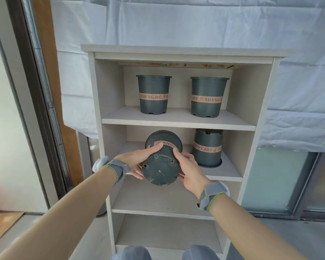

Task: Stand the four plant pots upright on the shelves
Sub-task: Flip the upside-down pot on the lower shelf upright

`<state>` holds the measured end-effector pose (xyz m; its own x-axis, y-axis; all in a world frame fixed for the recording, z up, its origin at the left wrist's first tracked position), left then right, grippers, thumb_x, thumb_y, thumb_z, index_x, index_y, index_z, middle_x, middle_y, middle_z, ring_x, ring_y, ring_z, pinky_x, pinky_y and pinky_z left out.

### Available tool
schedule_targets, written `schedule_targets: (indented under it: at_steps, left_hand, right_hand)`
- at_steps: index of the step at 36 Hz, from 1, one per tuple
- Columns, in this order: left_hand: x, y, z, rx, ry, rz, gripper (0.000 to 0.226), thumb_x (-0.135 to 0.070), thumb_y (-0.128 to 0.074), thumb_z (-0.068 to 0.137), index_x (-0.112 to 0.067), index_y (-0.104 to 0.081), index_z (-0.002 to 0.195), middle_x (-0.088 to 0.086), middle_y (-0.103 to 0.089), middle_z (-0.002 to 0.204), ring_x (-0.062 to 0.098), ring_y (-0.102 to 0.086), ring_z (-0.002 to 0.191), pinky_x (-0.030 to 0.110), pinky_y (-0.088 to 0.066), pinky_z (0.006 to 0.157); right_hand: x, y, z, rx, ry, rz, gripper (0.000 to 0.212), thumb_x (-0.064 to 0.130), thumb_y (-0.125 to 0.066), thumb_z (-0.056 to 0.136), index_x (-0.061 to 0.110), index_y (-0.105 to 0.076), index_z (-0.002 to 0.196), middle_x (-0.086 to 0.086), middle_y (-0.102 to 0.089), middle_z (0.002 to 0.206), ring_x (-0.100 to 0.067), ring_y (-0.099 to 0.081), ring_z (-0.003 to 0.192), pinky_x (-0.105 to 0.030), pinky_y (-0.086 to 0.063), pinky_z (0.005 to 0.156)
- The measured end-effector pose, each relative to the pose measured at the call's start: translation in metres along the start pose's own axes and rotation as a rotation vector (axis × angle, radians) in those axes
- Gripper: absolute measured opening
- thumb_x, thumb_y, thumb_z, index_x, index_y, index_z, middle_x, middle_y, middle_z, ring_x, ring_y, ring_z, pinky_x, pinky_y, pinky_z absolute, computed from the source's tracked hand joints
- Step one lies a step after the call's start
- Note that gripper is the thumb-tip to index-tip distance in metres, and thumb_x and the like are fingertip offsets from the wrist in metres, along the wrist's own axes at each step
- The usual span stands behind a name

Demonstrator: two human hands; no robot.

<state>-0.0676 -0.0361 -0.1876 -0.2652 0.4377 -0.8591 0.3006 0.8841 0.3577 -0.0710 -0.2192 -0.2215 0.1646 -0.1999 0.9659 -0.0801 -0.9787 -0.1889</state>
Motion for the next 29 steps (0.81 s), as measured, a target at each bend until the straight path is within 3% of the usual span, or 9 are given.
schedule_targets:
  at_steps: [6, 10, 12, 15, 17, 21, 26, 29]
  left_hand:
    - [0.008, 0.005, -0.023, 0.002, -0.090, 0.108, 0.082, -0.080, -0.068, 0.065, -0.030, -0.058, 0.129, 0.004, -0.071, 0.121, 0.027, -0.071, 0.107, 0.045, -0.058, 0.094]
    - [0.007, 0.012, -0.041, 0.059, -0.175, 0.107, 0.061, -0.061, -0.069, 0.081, -0.031, -0.055, 0.132, 0.000, -0.070, 0.125, 0.022, -0.070, 0.111, 0.038, -0.057, 0.094]
    - [0.007, 0.018, -0.049, 0.082, -0.203, 0.106, 0.051, -0.047, -0.070, 0.087, -0.031, -0.056, 0.133, -0.001, -0.070, 0.126, 0.020, -0.070, 0.110, 0.033, -0.057, 0.090]
    - [0.008, 0.027, -0.051, 0.023, -0.276, 0.133, 0.041, -0.027, -0.073, 0.089, -0.027, -0.061, 0.128, -0.002, -0.073, 0.116, 0.025, -0.072, 0.108, 0.036, -0.057, 0.093]
    - [0.008, 0.032, -0.050, -0.013, -0.337, 0.100, 0.040, -0.016, -0.074, 0.089, -0.017, -0.062, 0.127, -0.005, -0.076, 0.105, 0.026, -0.073, 0.104, 0.035, -0.060, 0.088]
    - [0.011, 0.037, -0.043, -0.054, -0.423, 0.032, 0.047, 0.005, -0.070, 0.087, -0.008, -0.054, 0.129, -0.004, -0.072, 0.100, 0.005, -0.074, 0.081, 0.023, -0.061, 0.070]
    - [0.019, 0.048, -0.021, -0.196, -0.523, 0.067, 0.067, 0.004, -0.077, 0.080, -0.005, -0.046, 0.139, 0.008, -0.065, 0.119, 0.023, -0.067, 0.109, 0.021, -0.058, 0.078]
    - [0.025, 0.052, -0.009, -0.273, -0.543, 0.077, 0.064, 0.001, -0.081, 0.078, -0.013, -0.051, 0.133, 0.009, -0.067, 0.119, 0.032, -0.063, 0.118, 0.034, -0.058, 0.088]
  right_hand:
    - [-0.009, 0.004, -0.022, -0.012, -0.070, 0.153, 0.041, 0.039, -0.077, 0.086, 0.022, -0.053, 0.114, -0.011, -0.065, 0.119, -0.024, -0.061, 0.095, -0.033, -0.050, 0.073]
    - [-0.008, 0.002, -0.027, 0.042, -0.060, 0.163, 0.061, 0.043, -0.084, 0.077, 0.014, -0.060, 0.125, -0.009, -0.067, 0.118, -0.025, -0.059, 0.107, -0.036, -0.050, 0.090]
    - [-0.005, -0.002, -0.029, 0.101, -0.037, 0.145, 0.066, 0.044, -0.087, 0.073, 0.015, -0.063, 0.128, -0.005, -0.069, 0.119, -0.024, -0.058, 0.104, -0.032, -0.047, 0.081]
    - [-0.001, -0.005, -0.030, 0.159, 0.015, 0.144, 0.056, 0.037, -0.085, 0.077, 0.021, -0.065, 0.126, -0.002, -0.069, 0.108, -0.019, -0.053, 0.093, -0.026, -0.042, 0.073]
    - [0.002, -0.008, -0.029, 0.179, 0.054, 0.142, 0.058, 0.031, -0.084, 0.079, 0.025, -0.060, 0.131, -0.003, -0.069, 0.103, -0.018, -0.053, 0.088, -0.026, -0.042, 0.071]
    - [0.008, -0.016, -0.028, 0.222, 0.149, 0.092, 0.058, 0.020, -0.082, 0.083, 0.033, -0.051, 0.130, -0.005, -0.070, 0.092, -0.016, -0.054, 0.076, -0.028, -0.039, 0.067]
    - [0.007, -0.021, -0.014, 0.237, 0.213, 0.031, 0.064, 0.018, -0.083, 0.081, 0.039, -0.046, 0.129, -0.003, -0.067, 0.091, -0.018, -0.058, 0.089, -0.033, -0.045, 0.079]
    - [0.004, -0.021, -0.007, 0.238, 0.236, 0.001, 0.070, 0.021, -0.087, 0.077, 0.042, -0.045, 0.129, -0.003, -0.066, 0.100, -0.019, -0.062, 0.096, -0.036, -0.050, 0.085]
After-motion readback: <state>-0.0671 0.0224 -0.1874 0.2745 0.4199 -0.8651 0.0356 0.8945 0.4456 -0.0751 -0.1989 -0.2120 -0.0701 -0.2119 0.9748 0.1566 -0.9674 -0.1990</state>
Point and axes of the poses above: each hand's wrist, its own z-axis towards the middle knuckle, its own y-axis out of the back of the hand, x = y × z, the point moved 5 cm from there along z, towards the middle knuckle
